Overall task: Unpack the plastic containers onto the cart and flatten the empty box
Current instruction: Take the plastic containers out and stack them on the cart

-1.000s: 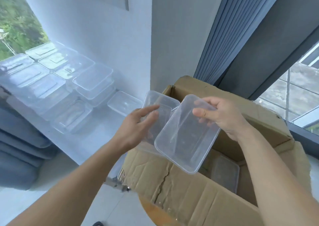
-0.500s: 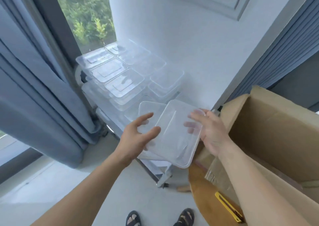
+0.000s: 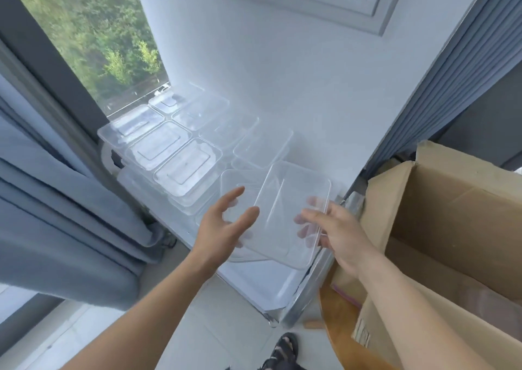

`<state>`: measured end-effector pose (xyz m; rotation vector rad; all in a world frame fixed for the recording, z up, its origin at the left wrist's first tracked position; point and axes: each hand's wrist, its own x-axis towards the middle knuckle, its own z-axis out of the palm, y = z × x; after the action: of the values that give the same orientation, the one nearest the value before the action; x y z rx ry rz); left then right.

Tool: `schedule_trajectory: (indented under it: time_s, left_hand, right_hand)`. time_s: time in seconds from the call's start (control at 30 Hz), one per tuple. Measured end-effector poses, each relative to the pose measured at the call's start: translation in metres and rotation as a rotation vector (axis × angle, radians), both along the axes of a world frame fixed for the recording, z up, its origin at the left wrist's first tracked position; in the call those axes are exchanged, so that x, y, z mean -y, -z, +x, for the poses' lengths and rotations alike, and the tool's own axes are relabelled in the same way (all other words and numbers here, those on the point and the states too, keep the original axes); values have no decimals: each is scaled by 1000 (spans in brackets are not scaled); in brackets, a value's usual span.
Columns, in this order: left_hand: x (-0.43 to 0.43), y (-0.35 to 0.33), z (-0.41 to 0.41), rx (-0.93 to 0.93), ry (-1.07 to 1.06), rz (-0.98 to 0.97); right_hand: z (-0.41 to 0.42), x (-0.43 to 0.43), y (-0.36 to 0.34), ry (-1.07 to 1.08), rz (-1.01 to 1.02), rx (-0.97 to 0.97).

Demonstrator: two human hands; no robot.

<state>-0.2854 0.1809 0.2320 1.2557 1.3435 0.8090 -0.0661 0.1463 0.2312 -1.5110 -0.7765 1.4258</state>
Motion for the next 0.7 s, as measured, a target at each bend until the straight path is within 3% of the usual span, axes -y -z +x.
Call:
schedule_trajectory:
  time_s: [0.33,0.7]
  left_hand:
    - [-77,17,14,-108,54,51]
    - [-202,32,4,-114,349,144]
  right_hand:
    - [37,-32,38,474,-59,-45]
    - [-23,-72,86,947,-166,-156]
